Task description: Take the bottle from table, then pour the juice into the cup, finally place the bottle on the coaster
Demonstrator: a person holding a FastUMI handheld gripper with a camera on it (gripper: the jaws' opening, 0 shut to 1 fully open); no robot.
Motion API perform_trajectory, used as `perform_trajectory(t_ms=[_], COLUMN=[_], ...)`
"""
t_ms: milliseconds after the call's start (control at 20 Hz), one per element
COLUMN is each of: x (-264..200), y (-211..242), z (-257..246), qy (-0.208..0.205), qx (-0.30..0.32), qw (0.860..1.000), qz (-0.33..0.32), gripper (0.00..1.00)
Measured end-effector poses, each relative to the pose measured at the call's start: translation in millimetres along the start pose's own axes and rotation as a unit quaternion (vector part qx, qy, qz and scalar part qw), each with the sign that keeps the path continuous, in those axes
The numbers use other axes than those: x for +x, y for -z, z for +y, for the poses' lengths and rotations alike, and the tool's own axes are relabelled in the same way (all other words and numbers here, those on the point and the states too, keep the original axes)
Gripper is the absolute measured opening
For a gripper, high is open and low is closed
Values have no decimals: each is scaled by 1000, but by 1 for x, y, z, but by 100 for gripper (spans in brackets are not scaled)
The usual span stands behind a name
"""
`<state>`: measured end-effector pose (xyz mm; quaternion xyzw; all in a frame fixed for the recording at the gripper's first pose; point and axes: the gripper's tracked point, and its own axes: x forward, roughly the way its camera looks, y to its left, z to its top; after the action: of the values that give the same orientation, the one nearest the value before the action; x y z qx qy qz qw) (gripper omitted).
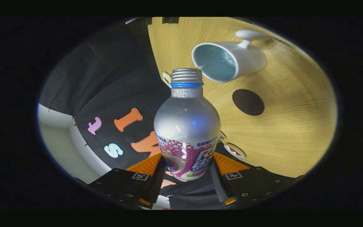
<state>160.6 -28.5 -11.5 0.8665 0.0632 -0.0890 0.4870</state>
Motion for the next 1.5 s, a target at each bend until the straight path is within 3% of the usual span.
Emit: perform_trajectory(t_ms=[550, 800, 950, 1100, 1200, 1350, 1500], x=[-1, -2, -6, -3, 4, 16, 28], y=[3, 6, 8, 0, -6, -16, -23], z=[-1, -19, -28, -43, -49, -66, -71], qy=[-6, 5, 13, 37, 50, 83, 106], qx=[-5, -111, -248, -397, -493, -634, -734], qw=[1000, 994, 969, 917, 869, 769, 670], qz=[5, 5, 5, -2, -5, -11, -23], gripper=[71, 71, 71, 71, 71, 71, 71])
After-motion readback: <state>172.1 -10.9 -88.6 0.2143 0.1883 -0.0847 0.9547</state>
